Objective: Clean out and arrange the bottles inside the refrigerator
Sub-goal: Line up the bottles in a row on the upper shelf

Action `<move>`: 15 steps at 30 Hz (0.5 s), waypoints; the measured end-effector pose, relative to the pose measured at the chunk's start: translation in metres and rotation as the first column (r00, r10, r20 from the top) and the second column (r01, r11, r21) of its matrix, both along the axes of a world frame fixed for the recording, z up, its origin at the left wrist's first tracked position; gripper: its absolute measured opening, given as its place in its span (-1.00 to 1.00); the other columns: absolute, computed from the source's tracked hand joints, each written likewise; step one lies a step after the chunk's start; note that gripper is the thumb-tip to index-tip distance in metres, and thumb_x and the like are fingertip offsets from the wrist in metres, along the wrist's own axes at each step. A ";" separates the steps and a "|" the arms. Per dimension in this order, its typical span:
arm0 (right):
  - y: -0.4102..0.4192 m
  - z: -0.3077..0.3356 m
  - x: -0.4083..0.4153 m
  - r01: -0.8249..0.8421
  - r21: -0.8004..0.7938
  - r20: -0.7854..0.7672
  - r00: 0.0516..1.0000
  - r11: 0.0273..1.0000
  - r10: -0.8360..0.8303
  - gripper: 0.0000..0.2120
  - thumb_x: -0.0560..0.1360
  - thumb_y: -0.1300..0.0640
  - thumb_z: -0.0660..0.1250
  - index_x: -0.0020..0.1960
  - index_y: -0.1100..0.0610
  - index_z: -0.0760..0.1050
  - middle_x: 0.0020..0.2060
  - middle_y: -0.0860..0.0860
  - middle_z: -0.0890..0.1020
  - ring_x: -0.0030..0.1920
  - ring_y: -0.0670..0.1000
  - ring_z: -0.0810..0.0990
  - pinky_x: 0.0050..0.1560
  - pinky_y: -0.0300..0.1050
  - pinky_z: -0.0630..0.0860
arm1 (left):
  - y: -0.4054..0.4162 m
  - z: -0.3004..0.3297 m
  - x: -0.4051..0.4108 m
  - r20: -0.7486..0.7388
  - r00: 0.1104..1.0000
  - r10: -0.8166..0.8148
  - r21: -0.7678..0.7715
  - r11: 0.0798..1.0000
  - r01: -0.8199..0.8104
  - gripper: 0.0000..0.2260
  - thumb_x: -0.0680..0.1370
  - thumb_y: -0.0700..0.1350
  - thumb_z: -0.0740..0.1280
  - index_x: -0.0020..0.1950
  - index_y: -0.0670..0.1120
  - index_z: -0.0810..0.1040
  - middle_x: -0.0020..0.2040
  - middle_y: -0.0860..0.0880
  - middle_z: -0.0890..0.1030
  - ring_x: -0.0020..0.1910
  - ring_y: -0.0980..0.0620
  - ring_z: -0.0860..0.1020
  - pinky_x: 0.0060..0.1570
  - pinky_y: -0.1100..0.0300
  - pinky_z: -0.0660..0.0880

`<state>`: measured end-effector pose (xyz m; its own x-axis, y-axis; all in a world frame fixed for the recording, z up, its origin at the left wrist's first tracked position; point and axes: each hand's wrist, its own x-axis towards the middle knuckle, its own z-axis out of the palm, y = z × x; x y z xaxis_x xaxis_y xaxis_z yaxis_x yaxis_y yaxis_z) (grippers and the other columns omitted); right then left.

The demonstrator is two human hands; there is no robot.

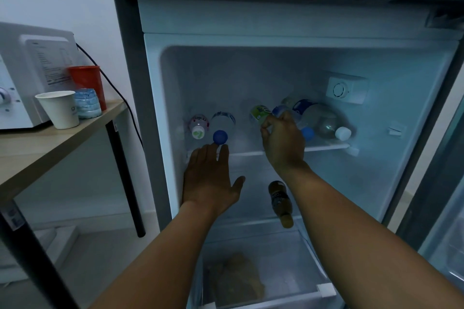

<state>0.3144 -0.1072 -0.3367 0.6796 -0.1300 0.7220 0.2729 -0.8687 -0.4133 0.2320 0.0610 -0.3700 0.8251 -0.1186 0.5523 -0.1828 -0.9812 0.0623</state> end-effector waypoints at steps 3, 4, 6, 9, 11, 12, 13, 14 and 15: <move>0.000 -0.006 -0.001 -0.044 -0.005 -0.007 0.999 0.999 0.044 -0.83 0.55 0.12 0.34 0.12 0.09 0.61 0.20 0.14 0.48 0.03 0.17 0.58 -0.14 -0.02 0.56 | 0.002 0.001 0.000 0.002 1.000 -0.001 0.006 1.000 0.001 -0.26 0.52 0.32 0.15 0.56 -0.08 0.10 0.51 -0.10 0.22 0.46 -0.10 0.19 0.48 0.04 0.05; 0.000 -0.009 -0.004 -0.071 0.000 0.003 0.997 0.997 0.071 -0.77 0.56 0.09 0.34 0.19 0.08 0.60 0.24 0.13 0.47 0.08 0.15 0.57 -0.07 0.00 0.58 | 0.003 0.001 0.000 -0.001 1.000 -0.002 0.003 1.000 0.002 -0.26 0.51 0.32 0.15 0.56 -0.08 0.10 0.51 -0.10 0.22 0.46 -0.10 0.19 0.48 0.04 0.05; 0.002 -0.014 -0.014 -0.148 0.080 0.089 0.986 0.986 0.141 -0.74 0.56 0.08 0.32 0.24 0.05 0.57 0.25 0.07 0.45 0.05 0.05 0.56 -0.05 -0.04 0.57 | 0.006 0.002 -0.001 -0.013 1.000 -0.007 -0.016 1.000 0.007 -0.26 0.52 0.31 0.16 0.57 -0.07 0.09 0.52 -0.10 0.21 0.47 -0.10 0.17 0.48 0.05 0.02; 0.000 -0.026 -0.039 -0.206 0.278 0.255 0.957 0.938 0.135 -0.87 0.57 0.15 0.28 0.09 0.10 0.54 0.09 0.03 0.43 -0.11 -0.11 0.48 -0.15 -0.15 0.49 | 0.005 0.004 -0.003 -0.012 1.000 -0.017 -0.023 1.000 0.017 -0.27 0.52 0.29 0.19 0.56 -0.08 0.13 0.53 -0.10 0.22 0.48 -0.11 0.17 0.48 0.05 0.05; -0.003 -0.045 -0.055 -0.167 0.309 0.256 0.963 0.936 0.087 -0.97 0.56 0.19 0.25 -0.02 0.12 0.47 -0.04 0.00 0.45 -0.16 -0.09 0.46 -0.19 -0.12 0.44 | 0.005 0.005 -0.003 -0.010 1.000 -0.017 -0.015 1.000 0.017 -0.28 0.52 0.28 0.20 0.55 -0.09 0.15 0.51 -0.10 0.25 0.46 -0.12 0.20 0.47 0.04 0.07; -0.004 -0.059 -0.061 -0.141 0.308 0.228 0.971 0.941 0.071 -0.98 0.55 0.20 0.25 -0.06 0.12 0.44 -0.11 -0.02 0.46 -0.17 -0.07 0.46 -0.20 -0.10 0.43 | 0.004 0.004 -0.003 -0.018 1.000 -0.018 -0.014 1.000 0.018 -0.28 0.52 0.28 0.20 0.55 -0.09 0.16 0.51 -0.11 0.25 0.46 -0.12 0.20 0.47 0.04 0.07; -0.006 -0.073 -0.066 -0.109 0.305 0.182 0.982 0.946 0.054 -0.98 0.54 0.20 0.26 -0.07 0.12 0.43 -0.15 -0.03 0.47 -0.17 -0.05 0.48 -0.20 -0.09 0.44 | 0.004 0.003 -0.003 -0.023 1.000 -0.019 -0.016 1.000 0.019 -0.28 0.52 0.28 0.21 0.55 -0.09 0.16 0.50 -0.11 0.26 0.46 -0.12 0.21 0.47 0.03 0.08; -0.009 -0.088 -0.070 -0.069 0.298 0.110 0.993 0.952 0.038 -0.97 0.54 0.17 0.28 -0.05 0.12 0.44 -0.14 -0.03 0.48 -0.16 -0.01 0.50 -0.19 -0.07 0.47 | 0.003 0.002 -0.003 -0.026 0.999 -0.022 -0.017 1.000 0.021 -0.28 0.51 0.27 0.22 0.54 -0.10 0.17 0.50 -0.12 0.27 0.45 -0.13 0.22 0.47 0.03 0.09; -0.012 -0.101 -0.071 -0.016 0.284 0.009 1.000 0.959 0.014 -0.91 0.54 0.11 0.29 -0.01 0.11 0.45 -0.10 -0.01 0.49 -0.11 0.03 0.53 -0.16 -0.04 0.50 | 0.002 0.002 -0.004 -0.024 0.999 -0.026 -0.019 0.999 0.026 -0.29 0.51 0.27 0.23 0.54 -0.11 0.19 0.48 -0.12 0.29 0.44 -0.14 0.24 0.46 0.02 0.10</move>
